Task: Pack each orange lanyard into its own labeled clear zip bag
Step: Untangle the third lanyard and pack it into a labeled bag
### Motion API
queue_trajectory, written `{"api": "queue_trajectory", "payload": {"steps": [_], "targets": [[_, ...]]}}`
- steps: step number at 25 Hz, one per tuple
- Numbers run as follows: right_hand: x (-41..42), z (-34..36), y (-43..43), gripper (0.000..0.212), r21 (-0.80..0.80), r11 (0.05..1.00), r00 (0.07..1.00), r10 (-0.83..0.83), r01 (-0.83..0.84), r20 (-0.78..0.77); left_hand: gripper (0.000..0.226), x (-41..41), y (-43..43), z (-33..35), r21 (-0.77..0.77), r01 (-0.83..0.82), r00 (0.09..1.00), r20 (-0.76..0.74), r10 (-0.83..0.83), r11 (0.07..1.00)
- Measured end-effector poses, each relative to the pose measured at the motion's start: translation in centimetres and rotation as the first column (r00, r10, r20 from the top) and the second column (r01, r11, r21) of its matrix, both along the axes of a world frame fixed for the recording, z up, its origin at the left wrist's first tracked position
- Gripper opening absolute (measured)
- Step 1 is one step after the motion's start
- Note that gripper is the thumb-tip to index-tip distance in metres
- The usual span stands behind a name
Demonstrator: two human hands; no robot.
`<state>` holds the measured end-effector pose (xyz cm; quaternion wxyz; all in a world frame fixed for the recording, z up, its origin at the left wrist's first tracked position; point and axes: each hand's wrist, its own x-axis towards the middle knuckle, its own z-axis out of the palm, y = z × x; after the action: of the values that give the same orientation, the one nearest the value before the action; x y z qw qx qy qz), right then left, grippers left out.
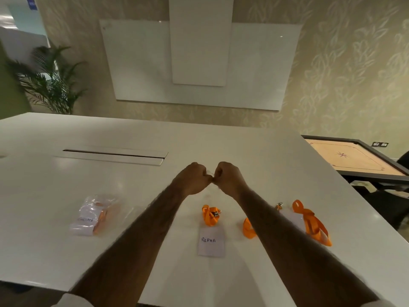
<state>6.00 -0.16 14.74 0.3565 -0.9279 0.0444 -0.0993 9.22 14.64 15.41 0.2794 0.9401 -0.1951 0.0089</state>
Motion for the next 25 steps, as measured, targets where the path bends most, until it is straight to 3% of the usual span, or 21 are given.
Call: {"api": "queue_trajectory", "payload": {"steps": [3, 5, 6, 7, 8, 10, 13, 16, 20, 23, 25], "targets": [[0.0, 0.1, -0.5, 0.006, -0.069, 0.994, 0.996, -0.084, 0.086, 0.025, 0.037, 0.3, 0.3, 0.1, 0.047, 0.007, 1.0, -0.008, -0.007, 0.999], [0.2, 0.3, -0.8, 0.015, -0.02, 0.997, 0.998, -0.069, 0.069, -0.008, 0.042, 0.3, 0.8, -0.2, -0.173, 0.064, 0.997, 0.049, -0.056, 0.983], [0.2, 0.5, -0.8, 0.017, 0.067, 0.996, 0.998, -0.062, 0.064, -0.032, 0.057, 0.2, 1.1, -0.3, -0.247, 0.114, 0.993, 0.059, -0.103, 0.962], [0.2, 0.7, -0.8, 0.017, 0.158, 0.985, 0.997, -0.06, 0.068, -0.058, 0.09, 0.2, 1.3, -0.4, -0.243, 0.178, 0.984, 0.076, -0.164, 0.954], [0.2, 0.9, -0.8, 0.016, 0.237, 0.969, 0.995, -0.051, 0.07, -0.084, 0.12, 0.1, 1.2, -0.8, -0.163, 0.235, 0.97, 0.102, -0.221, 0.958], [0.0, 1.2, -0.7, 0.013, 0.345, 0.938, 0.992, 0.022, 0.022, -0.125, 0.145, 0.1, 0.8, -2.0, 0.024, 0.278, 0.939, 0.202, -0.277, 0.96], [-0.2, 1.5, -0.4, 0.013, 0.359, 0.932, 0.984, 0.115, -0.059, -0.136, 0.136, 0.3, 0.3, -3.6, 0.029, 0.265, 0.922, 0.283, -0.262, 0.964], [0.0, 1.6, -0.2, 0.019, 0.306, 0.951, 0.99, 0.083, -0.045, -0.114, 0.105, 0.9, 0.6, -4.5, -0.077, 0.248, 0.918, 0.337, -0.209, 0.966], [-0.2, 1.7, -0.4, 0.024, 0.36, 0.931, 0.983, 0.119, -0.062, -0.139, 0.086, 1.6, 1.0, -4.7, -0.277, 0.192, 0.96, 0.253, -0.121, 0.941], [-0.3, 1.1, -0.5, 0.041, 0.56, 0.826, 0.989, 0.023, 0.063, -0.145, 0.075, 2.0, 1.6, -4.8, -0.353, 0.151, 0.973, 0.218, -0.076, 0.923], [-0.1, 0.3, -0.7, 0.038, 0.518, 0.84, 0.979, -0.069, 0.16, -0.192, 0.071, 2.2, 2.1, -5.0, -0.398, 0.133, 0.98, 0.187, -0.061, 0.908]]}}
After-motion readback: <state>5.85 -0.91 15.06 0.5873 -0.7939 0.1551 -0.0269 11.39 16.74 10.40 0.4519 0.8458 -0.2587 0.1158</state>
